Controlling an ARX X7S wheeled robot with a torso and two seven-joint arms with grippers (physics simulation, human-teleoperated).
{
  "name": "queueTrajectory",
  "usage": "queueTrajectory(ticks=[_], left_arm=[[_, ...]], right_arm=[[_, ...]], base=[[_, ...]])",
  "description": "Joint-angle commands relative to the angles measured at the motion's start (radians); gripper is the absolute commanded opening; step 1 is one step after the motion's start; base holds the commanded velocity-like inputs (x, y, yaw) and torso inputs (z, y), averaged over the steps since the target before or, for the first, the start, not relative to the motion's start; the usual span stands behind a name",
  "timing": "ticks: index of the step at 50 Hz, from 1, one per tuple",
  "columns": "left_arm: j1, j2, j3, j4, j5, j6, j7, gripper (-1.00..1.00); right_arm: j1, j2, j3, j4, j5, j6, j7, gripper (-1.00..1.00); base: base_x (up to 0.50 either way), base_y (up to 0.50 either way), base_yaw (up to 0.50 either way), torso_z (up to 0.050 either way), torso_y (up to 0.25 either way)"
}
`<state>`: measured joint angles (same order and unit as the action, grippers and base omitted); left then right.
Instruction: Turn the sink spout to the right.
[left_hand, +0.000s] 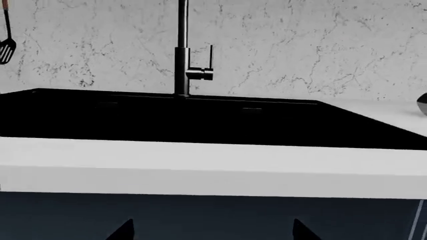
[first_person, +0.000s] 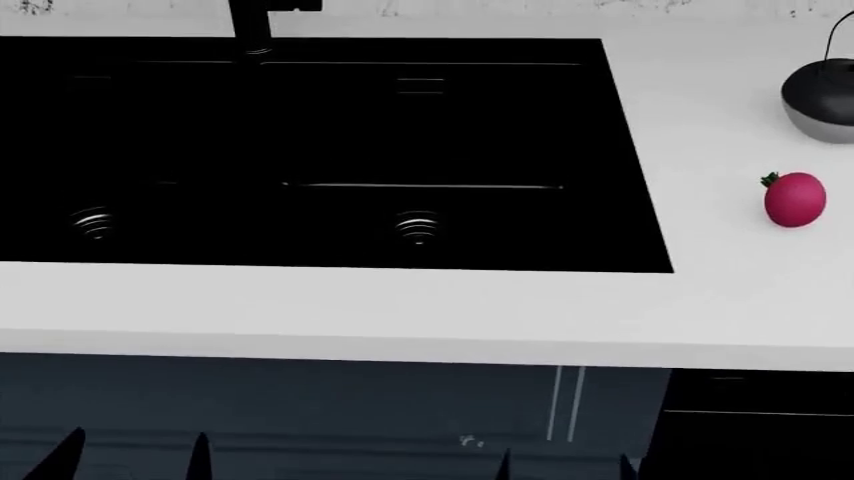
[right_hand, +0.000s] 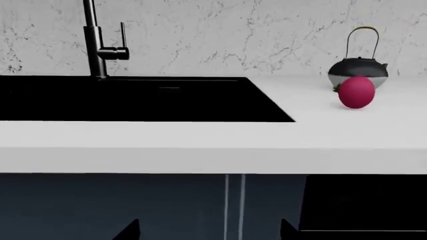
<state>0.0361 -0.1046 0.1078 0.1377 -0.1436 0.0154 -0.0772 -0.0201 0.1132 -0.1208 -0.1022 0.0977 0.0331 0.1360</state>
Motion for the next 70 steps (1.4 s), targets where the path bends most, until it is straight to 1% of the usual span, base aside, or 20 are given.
queueTrajectory(ticks=[1,5,10,12,13,16,25,34,35,39,40,41,42,43,47,49,50,57,60,70], left_arm=[[-0.015,-0.014,0.014,0.097,-0.018,-0.069,-0.028,1.00],[-0.019,-0.028,0.021,0.171,-0.022,-0.112,-0.036,1.00],[-0.033,-0.040,0.016,0.264,-0.035,-0.185,-0.059,1.00],[-0.024,-0.040,0.006,0.299,-0.059,-0.146,-0.050,1.00],[-0.025,-0.045,0.009,0.311,-0.053,-0.165,-0.056,1.00],[-0.034,-0.053,0.011,0.313,-0.055,-0.170,-0.053,1.00],[-0.055,-0.064,0.004,0.379,-0.076,-0.220,-0.075,1.00],[-0.086,-0.079,-0.005,0.479,-0.100,-0.302,-0.106,1.00],[-0.098,-0.080,-0.006,0.489,-0.093,-0.346,-0.127,1.00],[-0.132,-0.081,-0.018,0.520,-0.103,-0.399,-0.155,1.00],[-0.146,-0.067,-0.034,0.528,-0.145,-0.413,-0.154,1.00],[-0.157,-0.068,-0.030,0.540,-0.134,-0.423,-0.166,1.00],[-0.162,-0.082,0.002,0.541,-0.060,-0.394,-0.181,1.00],[-0.172,-0.074,-0.009,0.533,-0.093,-0.412,-0.177,1.00],[-0.205,-0.084,-0.020,0.572,-0.097,-0.469,-0.199,1.00],[-0.230,-0.065,-0.074,0.617,-0.186,-0.531,-0.212,1.00],[-0.239,-0.076,-0.065,0.627,-0.174,-0.539,-0.214,1.00],[-0.291,-0.105,-0.082,0.672,-0.172,-0.594,-0.238,1.00],[-0.299,-0.122,-0.060,0.672,-0.128,-0.581,-0.250,1.00],[-0.377,-0.145,-0.095,0.718,-0.163,-0.675,-0.270,1.00]], right_arm=[[-0.028,0.040,-0.013,-0.165,-0.016,0.087,0.030,1.00],[-0.031,0.060,-0.002,-0.261,-0.008,0.151,0.038,1.00],[-0.020,0.079,-0.001,-0.307,-0.019,0.192,0.047,1.00],[-0.014,0.091,-0.011,-0.356,-0.028,0.230,0.048,1.00],[-0.013,0.096,-0.015,-0.361,-0.033,0.235,0.049,1.00],[-0.002,0.100,0.000,-0.397,-0.006,0.262,0.045,1.00],[0.029,0.135,0.004,-0.467,-0.034,0.336,0.062,1.00],[0.068,0.156,0.027,-0.568,-0.028,0.426,0.069,1.00],[0.071,0.159,0.026,-0.581,-0.032,0.434,0.071,1.00],[0.077,0.150,0.055,-0.616,0.002,0.457,0.072,1.00],[0.073,0.151,0.059,-0.613,0.006,0.442,0.070,1.00],[0.078,0.160,0.050,-0.624,-0.016,0.455,0.079,1.00],[0.088,0.166,0.049,-0.637,-0.019,0.466,0.077,1.00],[0.100,0.167,0.059,-0.652,-0.005,0.486,0.074,1.00],[0.136,0.181,0.068,-0.688,-0.002,0.536,0.073,1.00],[0.155,0.191,0.066,-0.689,-0.013,0.543,0.075,1.00],[0.170,0.206,0.046,-0.691,-0.032,0.561,0.072,1.00],[0.243,0.211,0.071,-0.731,-0.010,0.630,0.070,1.00],[0.278,0.219,0.075,-0.749,-0.010,0.671,0.070,1.00],[0.391,0.245,0.086,-0.800,0.002,0.796,0.063,1.00]], base=[[0.00,0.00,0.00,0.000,0.000],[0.00,0.00,0.00,0.000,0.000],[0.00,0.00,0.00,0.000,0.000],[0.00,0.00,0.00,0.008,0.000],[0.00,0.00,0.00,0.032,0.000],[0.00,0.00,0.00,0.050,0.000],[0.00,0.00,0.00,0.050,0.000],[0.00,0.00,0.00,0.050,0.000],[0.00,0.00,0.00,0.047,0.000],[0.00,0.00,0.00,0.000,0.000],[0.00,0.00,0.00,0.000,0.000],[0.00,0.00,0.00,0.000,0.000],[0.00,0.00,0.00,0.000,0.000],[0.00,0.00,0.00,0.000,0.000],[0.00,0.00,0.00,0.000,0.000],[0.00,0.00,0.00,0.000,0.000],[0.00,0.00,0.00,0.000,0.000],[0.00,0.00,0.00,0.000,0.000],[0.00,0.00,0.00,0.000,0.000],[0.00,0.00,0.00,0.000,0.000]])
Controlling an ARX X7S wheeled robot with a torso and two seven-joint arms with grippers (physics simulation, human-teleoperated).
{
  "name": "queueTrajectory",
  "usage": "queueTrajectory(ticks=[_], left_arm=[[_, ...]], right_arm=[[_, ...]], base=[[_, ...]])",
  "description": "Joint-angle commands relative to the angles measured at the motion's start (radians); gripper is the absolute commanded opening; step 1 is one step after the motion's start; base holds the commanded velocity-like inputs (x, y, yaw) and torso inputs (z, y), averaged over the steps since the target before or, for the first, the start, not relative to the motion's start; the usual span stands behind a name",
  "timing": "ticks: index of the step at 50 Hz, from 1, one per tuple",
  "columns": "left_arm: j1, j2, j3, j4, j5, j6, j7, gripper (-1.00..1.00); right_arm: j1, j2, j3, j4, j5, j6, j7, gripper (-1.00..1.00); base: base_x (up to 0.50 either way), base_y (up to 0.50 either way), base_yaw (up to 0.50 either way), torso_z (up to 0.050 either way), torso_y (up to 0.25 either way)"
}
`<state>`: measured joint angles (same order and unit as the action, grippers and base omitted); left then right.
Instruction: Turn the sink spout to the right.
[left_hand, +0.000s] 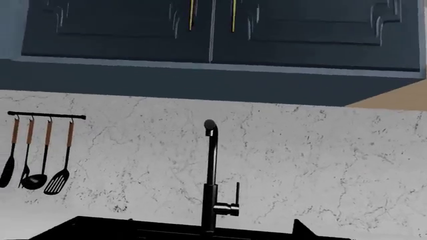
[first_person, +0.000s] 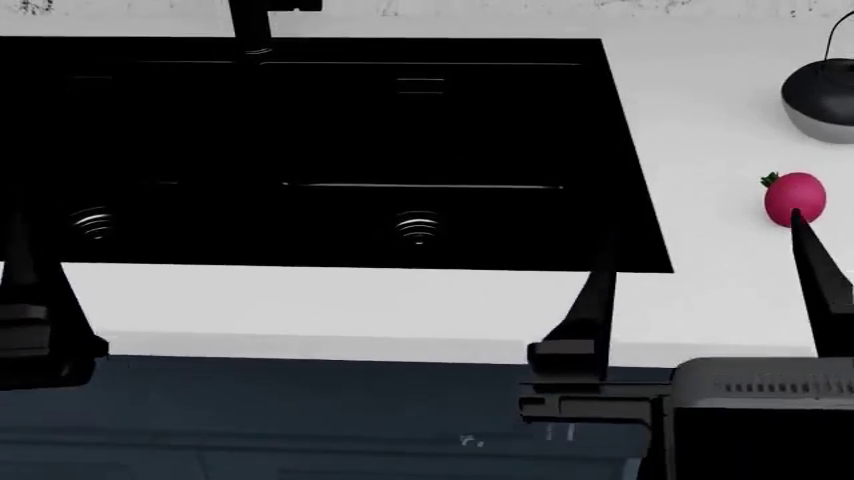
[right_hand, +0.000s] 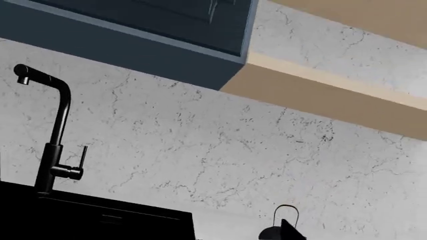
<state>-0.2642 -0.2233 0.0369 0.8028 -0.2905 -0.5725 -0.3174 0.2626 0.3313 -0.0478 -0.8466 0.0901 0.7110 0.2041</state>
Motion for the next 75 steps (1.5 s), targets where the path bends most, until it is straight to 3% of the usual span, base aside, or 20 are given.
queueTrajectory(ticks=[1,31,61,75], left_arm=[[-0.083,-0.028,-0.024,0.057,-0.015,-0.091,-0.033,1.00],[-0.117,-0.057,-0.064,0.098,-0.073,-0.148,-0.047,1.00],[-0.125,-0.065,-0.087,0.090,-0.115,-0.144,-0.062,1.00],[-0.118,-0.072,-0.079,0.092,-0.124,-0.136,-0.068,1.00]], right_arm=[[0.110,0.026,0.013,-0.055,0.010,0.116,-0.006,1.00],[0.326,0.048,-0.017,-0.009,0.017,0.205,-0.015,1.00],[0.277,0.025,0.008,-0.012,0.060,0.164,-0.023,1.00],[0.252,0.033,0.002,-0.007,0.049,0.133,-0.012,1.00]], base=[[0.00,0.00,0.00,0.000,0.000],[0.00,0.00,0.00,0.000,0.000],[0.00,0.00,0.00,0.000,0.000],[0.12,0.41,0.00,0.000,0.000]])
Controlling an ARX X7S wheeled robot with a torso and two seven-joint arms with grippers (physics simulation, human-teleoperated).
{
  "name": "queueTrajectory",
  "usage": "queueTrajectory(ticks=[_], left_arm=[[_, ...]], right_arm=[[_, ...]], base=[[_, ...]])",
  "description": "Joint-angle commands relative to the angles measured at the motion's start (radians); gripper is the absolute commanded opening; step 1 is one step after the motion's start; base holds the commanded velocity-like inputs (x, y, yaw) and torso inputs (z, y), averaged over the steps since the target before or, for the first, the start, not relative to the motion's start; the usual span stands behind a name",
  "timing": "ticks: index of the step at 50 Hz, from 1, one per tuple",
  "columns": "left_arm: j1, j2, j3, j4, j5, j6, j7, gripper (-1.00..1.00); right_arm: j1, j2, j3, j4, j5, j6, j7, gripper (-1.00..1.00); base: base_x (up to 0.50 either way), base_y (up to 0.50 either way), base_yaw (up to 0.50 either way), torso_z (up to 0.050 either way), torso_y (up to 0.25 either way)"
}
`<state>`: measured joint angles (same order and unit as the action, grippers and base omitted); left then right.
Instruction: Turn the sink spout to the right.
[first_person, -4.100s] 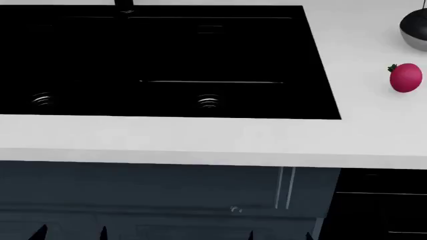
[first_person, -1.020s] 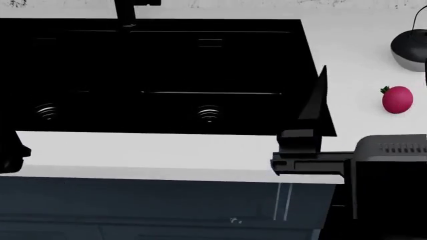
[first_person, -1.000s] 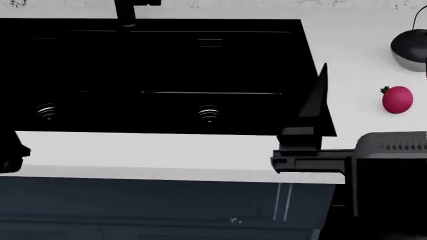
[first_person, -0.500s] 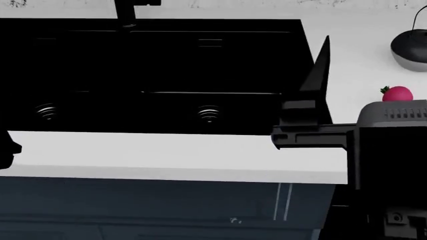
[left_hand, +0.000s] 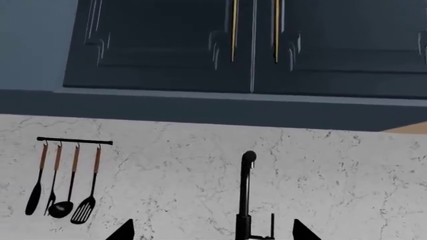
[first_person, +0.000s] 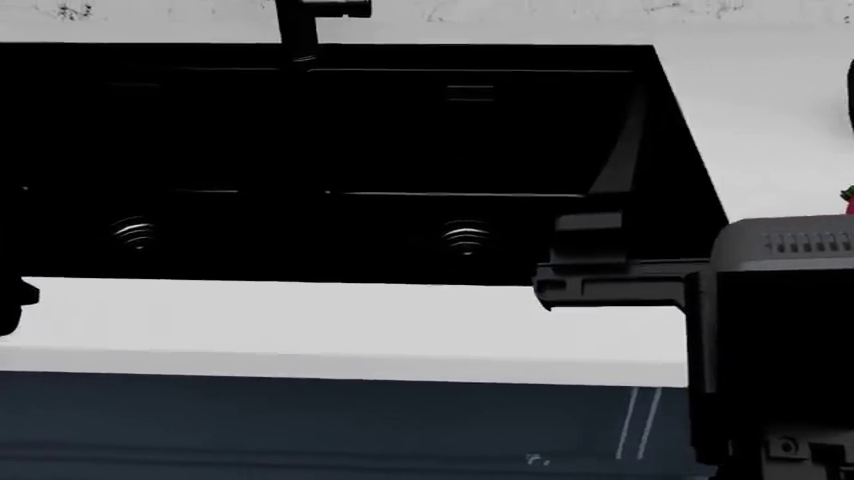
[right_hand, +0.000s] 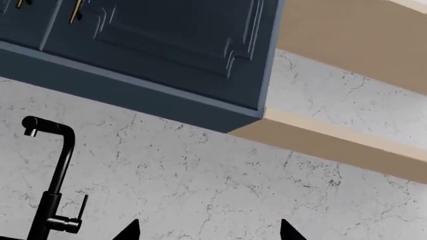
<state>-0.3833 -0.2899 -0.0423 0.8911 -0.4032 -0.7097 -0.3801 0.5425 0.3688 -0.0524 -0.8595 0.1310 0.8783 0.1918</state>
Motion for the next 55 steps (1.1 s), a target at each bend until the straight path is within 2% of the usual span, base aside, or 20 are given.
queueTrajectory(ticks=[1,26,55], left_arm=[[0.000,-0.007,0.002,0.005,-0.010,0.000,-0.007,1.00],[0.004,-0.019,0.015,-0.010,-0.022,0.023,-0.015,1.00],[-0.004,-0.034,0.030,-0.011,-0.038,0.022,-0.033,1.00]], right_arm=[[-0.030,-0.003,0.003,0.005,0.007,-0.036,-0.001,1.00],[-0.033,-0.003,0.012,0.006,0.026,-0.019,0.004,1.00],[-0.049,-0.003,0.019,0.010,0.033,-0.030,0.018,1.00]], base=[[0.14,0.43,0.00,0.000,0.000],[0.19,0.35,0.00,0.000,0.000],[0.37,0.11,0.00,0.000,0.000]])
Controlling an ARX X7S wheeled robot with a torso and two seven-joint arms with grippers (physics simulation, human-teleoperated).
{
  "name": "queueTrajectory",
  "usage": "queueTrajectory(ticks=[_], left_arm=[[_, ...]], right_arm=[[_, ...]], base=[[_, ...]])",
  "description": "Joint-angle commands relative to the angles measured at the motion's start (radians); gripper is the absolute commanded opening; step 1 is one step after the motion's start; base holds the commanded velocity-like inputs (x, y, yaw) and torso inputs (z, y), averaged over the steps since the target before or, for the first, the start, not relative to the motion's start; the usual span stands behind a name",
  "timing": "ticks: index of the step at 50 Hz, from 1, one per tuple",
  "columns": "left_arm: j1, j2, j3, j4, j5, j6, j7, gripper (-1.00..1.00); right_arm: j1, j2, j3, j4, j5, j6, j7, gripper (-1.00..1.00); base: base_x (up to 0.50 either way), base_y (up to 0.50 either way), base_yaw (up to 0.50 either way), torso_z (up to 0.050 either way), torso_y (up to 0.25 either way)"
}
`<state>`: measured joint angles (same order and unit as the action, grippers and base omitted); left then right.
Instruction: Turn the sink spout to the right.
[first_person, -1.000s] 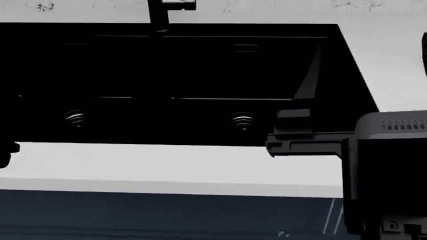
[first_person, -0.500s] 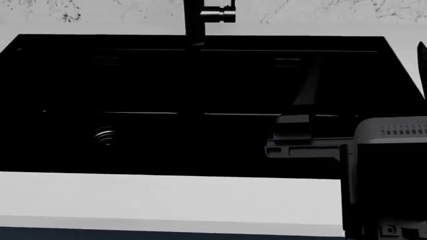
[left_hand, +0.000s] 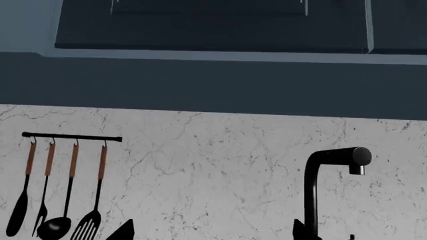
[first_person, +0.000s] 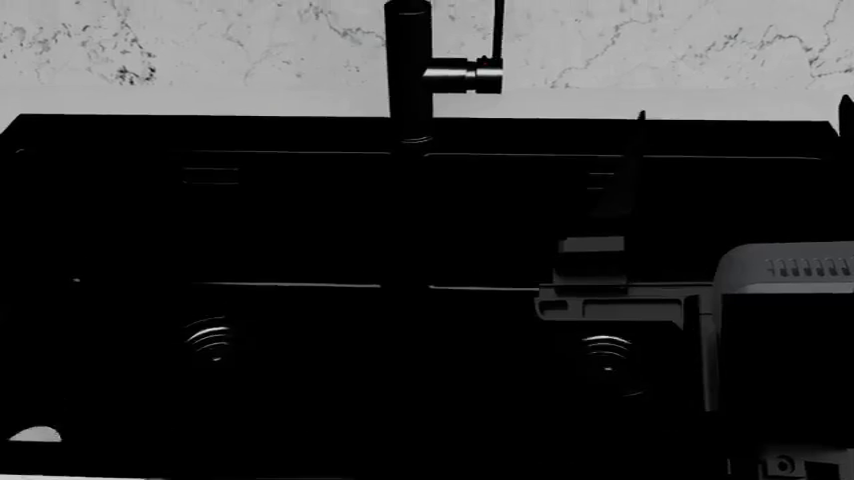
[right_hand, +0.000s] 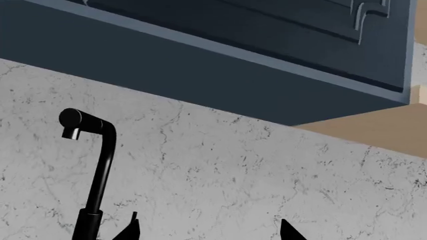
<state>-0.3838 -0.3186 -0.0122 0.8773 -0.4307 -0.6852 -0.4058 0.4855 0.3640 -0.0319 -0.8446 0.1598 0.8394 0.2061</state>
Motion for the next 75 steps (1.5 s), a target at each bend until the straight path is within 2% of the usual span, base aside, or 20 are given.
queueTrajectory(ticks=[1,5,7,17,37,55,75], left_arm=[[-0.004,-0.007,0.001,0.003,-0.010,-0.002,-0.008,1.00],[0.001,-0.007,0.006,-0.001,-0.009,0.005,-0.008,1.00],[-0.007,0.009,-0.024,0.005,-0.059,-0.014,-0.012,1.00],[-0.005,-0.005,-0.008,-0.001,-0.041,0.003,-0.015,1.00],[0.015,-0.009,0.012,-0.021,-0.041,0.033,-0.016,1.00],[0.020,-0.021,0.026,-0.020,-0.053,0.036,-0.019,1.00],[0.046,-0.032,0.018,-0.037,-0.054,0.069,-0.021,1.00]], right_arm=[[0.011,0.002,-0.002,-0.006,0.005,0.012,0.004,1.00],[0.008,0.004,0.001,-0.011,0.006,0.016,0.006,1.00],[0.008,0.003,0.009,-0.011,0.010,0.018,0.007,1.00],[0.019,0.014,-0.013,-0.007,0.018,0.038,-0.004,1.00],[0.037,0.007,-0.032,-0.017,0.018,0.074,0.017,1.00],[0.232,-0.045,-0.176,-0.008,0.028,0.181,0.024,1.00],[0.310,-0.154,-0.227,0.132,0.060,0.094,0.019,1.00]], base=[[0.37,0.12,0.00,0.000,0.000],[0.37,0.11,0.00,0.000,0.004],[0.37,0.11,0.00,0.000,0.000],[0.36,0.11,0.00,0.000,0.000],[0.00,0.00,0.00,0.000,0.001],[0.00,0.00,0.00,0.000,0.000],[0.00,0.00,0.00,0.000,0.000]])
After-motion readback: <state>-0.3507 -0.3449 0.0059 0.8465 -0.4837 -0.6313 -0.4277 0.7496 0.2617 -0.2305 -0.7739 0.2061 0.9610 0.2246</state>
